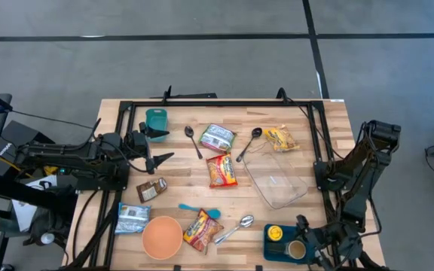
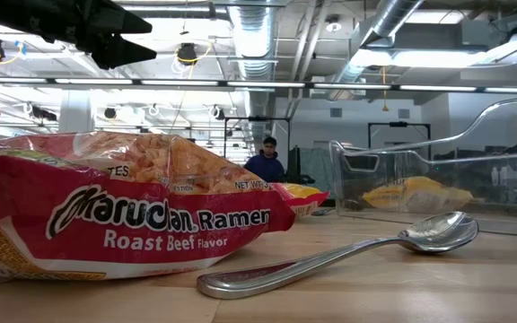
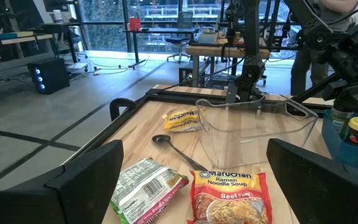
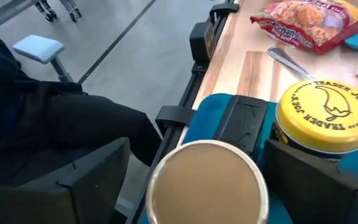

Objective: Pick & Place Food Item
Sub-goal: Put the orange spice pack into the blue bin

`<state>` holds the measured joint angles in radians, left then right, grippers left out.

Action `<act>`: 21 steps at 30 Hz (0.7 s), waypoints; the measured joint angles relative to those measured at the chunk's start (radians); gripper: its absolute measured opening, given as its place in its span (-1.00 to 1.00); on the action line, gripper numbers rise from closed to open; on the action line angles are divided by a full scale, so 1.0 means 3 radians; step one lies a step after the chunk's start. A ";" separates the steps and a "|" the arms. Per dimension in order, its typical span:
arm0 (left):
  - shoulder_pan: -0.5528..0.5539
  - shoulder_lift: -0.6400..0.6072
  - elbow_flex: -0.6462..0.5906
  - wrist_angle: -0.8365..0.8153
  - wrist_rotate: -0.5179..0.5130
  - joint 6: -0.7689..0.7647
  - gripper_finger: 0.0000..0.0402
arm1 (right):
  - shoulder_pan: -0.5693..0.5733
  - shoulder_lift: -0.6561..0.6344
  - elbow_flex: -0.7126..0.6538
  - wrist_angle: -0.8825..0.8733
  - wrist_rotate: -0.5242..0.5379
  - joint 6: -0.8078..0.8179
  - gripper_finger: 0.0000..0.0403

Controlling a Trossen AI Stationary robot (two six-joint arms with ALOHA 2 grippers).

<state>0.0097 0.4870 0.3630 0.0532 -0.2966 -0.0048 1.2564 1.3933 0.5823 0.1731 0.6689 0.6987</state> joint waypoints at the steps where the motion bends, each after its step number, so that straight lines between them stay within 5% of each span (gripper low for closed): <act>1: 0.0000 0.0000 0.0000 0.0000 0.0000 0.0000 0.95 | 0.0000 0.0000 0.0000 -0.0012 0.0027 0.0000 0.79; 21: 0.0000 0.0000 0.0000 0.0000 0.0015 0.0000 0.95 | 0.0000 -0.0411 0.0004 -0.0178 0.0212 -0.0250 0.79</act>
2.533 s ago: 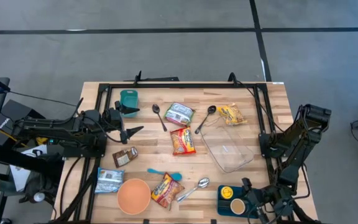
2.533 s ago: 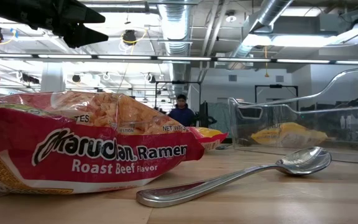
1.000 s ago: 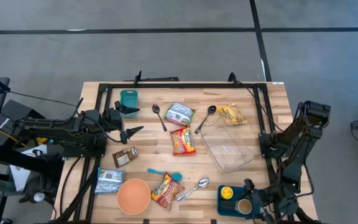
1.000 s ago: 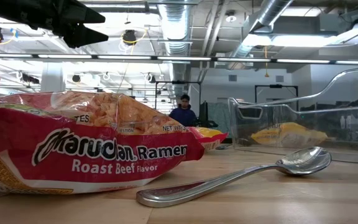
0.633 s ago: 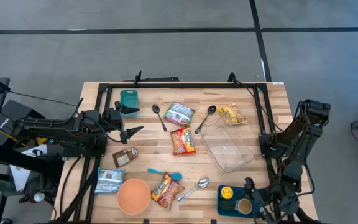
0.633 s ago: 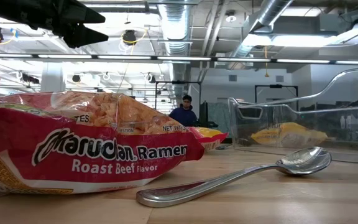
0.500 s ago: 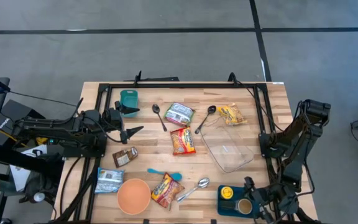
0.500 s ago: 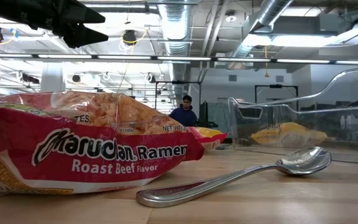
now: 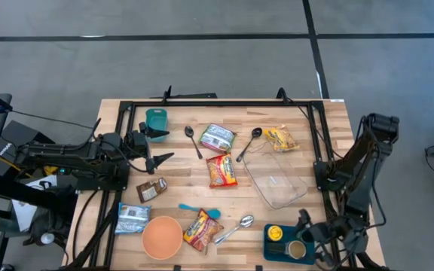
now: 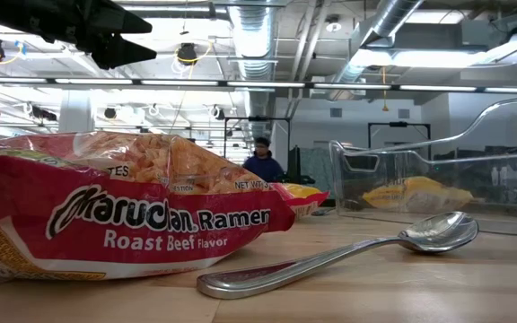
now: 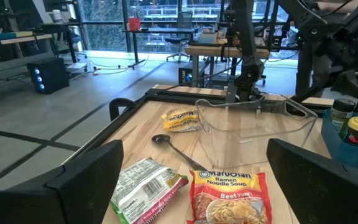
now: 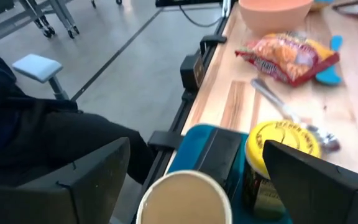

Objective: Pick & Place Food Item
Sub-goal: Put the orange spice pack into the blue bin

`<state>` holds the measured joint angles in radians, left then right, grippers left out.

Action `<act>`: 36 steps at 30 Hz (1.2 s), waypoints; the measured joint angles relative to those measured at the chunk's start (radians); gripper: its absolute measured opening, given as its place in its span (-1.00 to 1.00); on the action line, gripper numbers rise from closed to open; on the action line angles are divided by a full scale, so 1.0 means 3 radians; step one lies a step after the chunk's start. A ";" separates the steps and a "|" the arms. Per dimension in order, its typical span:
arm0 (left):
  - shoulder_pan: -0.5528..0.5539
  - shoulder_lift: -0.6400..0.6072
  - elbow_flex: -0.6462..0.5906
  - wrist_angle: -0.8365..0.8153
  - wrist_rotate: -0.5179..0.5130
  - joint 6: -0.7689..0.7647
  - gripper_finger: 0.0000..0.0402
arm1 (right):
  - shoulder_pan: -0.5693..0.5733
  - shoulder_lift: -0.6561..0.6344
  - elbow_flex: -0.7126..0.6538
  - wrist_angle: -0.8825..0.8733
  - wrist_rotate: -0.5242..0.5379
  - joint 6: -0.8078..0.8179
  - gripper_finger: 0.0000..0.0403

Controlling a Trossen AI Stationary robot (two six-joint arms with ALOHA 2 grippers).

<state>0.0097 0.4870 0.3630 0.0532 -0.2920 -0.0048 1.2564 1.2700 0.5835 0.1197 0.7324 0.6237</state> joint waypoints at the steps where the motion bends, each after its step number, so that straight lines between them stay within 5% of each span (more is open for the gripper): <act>1: 0.0000 0.0000 0.0000 0.0000 0.0000 0.0000 0.95 | -0.0001 -0.0026 0.0000 0.0001 0.0007 -0.0031 0.79; 16: 0.0000 0.0000 0.0000 0.0000 -0.0003 0.0000 0.95 | -0.0295 -0.0361 0.0001 0.0001 -0.0074 -0.0460 0.75; 23: 0.0000 0.0000 0.0000 0.0000 -0.0019 0.0000 0.95 | -0.0536 -0.0454 0.0001 0.0032 -0.0118 -0.0704 0.51; 36: 0.0000 0.0000 0.0000 0.0000 -0.0015 0.0000 0.95 | -0.1163 -0.0460 0.0003 0.0192 -0.0881 -0.1122 0.08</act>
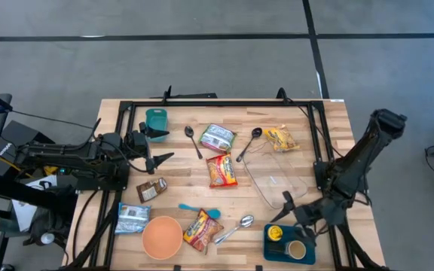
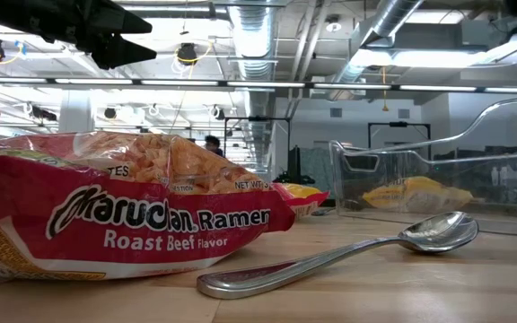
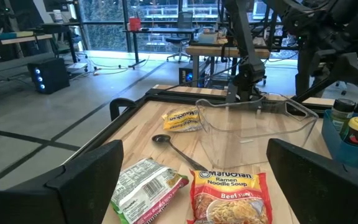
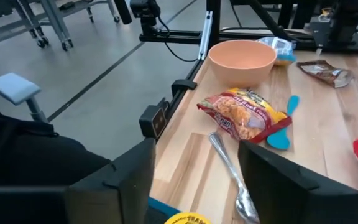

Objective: Pick & Place Food Item
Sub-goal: Put the orange spice pack into the blue bin

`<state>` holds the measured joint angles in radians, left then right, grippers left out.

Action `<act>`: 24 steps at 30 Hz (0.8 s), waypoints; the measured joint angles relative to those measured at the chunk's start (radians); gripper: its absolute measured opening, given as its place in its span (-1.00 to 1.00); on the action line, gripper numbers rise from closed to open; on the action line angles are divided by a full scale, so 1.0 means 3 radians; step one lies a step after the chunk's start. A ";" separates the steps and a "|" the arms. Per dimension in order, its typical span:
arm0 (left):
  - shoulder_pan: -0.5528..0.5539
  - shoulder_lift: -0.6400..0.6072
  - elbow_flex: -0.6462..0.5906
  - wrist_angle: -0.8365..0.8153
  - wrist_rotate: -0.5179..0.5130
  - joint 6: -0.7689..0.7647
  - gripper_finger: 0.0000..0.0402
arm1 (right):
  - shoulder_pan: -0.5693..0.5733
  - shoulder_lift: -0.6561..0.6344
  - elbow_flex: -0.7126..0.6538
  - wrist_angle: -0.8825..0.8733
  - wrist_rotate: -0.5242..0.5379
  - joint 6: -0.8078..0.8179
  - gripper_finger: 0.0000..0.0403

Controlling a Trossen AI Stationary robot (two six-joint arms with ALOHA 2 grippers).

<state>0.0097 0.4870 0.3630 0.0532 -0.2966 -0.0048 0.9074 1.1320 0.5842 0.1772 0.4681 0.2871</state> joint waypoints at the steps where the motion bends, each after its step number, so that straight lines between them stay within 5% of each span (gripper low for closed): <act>1: 0.0000 0.0000 0.0000 0.0000 0.0000 0.0000 0.95 | -0.0052 0.0000 0.0000 0.0006 -0.0058 -0.0029 0.02; 12: 0.0000 0.0000 0.0000 0.0000 0.0003 0.0000 0.95 | -0.0532 0.0000 0.0000 0.0140 -0.0438 -0.0120 -0.57; 24: 0.0000 0.0000 0.0000 0.0000 0.0014 0.0000 0.95 | -0.0623 0.0001 0.0000 0.0010 -0.0433 -0.0110 -0.89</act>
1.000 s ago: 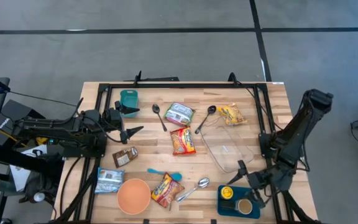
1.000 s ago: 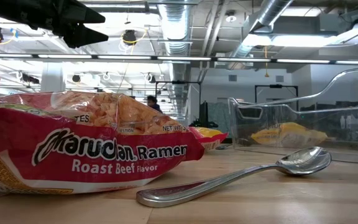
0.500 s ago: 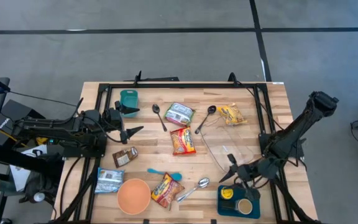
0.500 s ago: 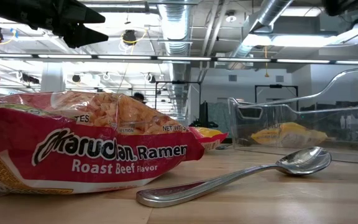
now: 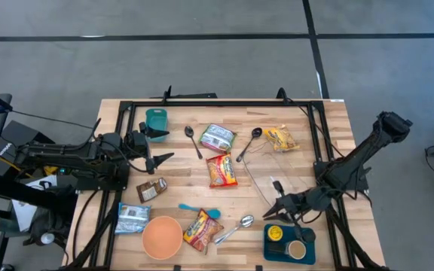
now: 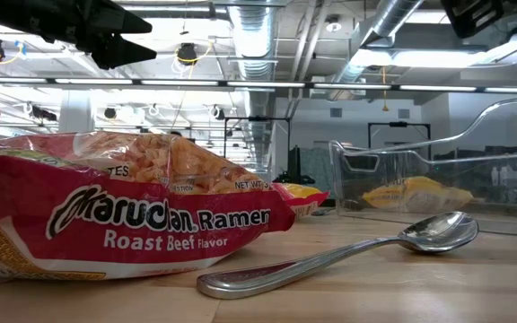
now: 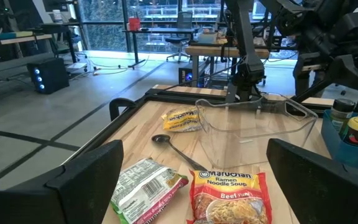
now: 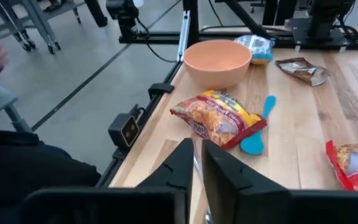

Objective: Pick & Place Food Item
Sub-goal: Put the orange spice pack into the blue bin

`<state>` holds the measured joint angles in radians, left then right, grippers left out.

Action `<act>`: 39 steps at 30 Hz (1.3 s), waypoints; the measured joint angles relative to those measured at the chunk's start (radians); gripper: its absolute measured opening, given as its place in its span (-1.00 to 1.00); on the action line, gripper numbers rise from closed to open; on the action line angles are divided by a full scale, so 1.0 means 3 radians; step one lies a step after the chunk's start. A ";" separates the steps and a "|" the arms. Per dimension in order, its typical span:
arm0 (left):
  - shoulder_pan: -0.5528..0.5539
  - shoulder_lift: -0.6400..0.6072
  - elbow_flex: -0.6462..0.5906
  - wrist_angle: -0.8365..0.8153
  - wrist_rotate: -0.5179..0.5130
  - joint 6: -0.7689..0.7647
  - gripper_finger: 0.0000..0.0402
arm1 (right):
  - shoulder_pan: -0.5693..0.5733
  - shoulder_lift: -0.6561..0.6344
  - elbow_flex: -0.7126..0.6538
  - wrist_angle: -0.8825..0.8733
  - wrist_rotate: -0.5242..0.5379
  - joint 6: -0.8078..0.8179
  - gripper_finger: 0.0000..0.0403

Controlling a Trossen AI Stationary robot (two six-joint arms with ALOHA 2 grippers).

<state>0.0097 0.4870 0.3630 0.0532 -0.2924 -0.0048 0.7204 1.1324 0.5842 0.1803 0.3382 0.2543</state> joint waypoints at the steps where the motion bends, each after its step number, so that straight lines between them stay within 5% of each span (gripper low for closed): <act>1: 0.0000 0.0000 0.0000 0.0000 0.0000 0.0000 0.95 | -0.0001 0.0000 0.0000 -0.0013 0.0001 -0.0001 -0.92; 11: 0.0000 0.0000 0.0000 0.0000 -0.0003 0.0000 0.95 | -0.0193 0.0000 0.0000 -0.0096 0.0009 -0.0003 -0.95; 39: 0.0000 0.0000 0.0000 0.0004 -0.0013 0.0000 0.95 | -0.1597 -0.0031 0.0000 -0.0652 0.0010 -0.0377 -0.95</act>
<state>0.0097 0.4870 0.3630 0.0544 -0.2962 -0.0048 0.2413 1.1233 0.5842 -0.0153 0.3412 0.1411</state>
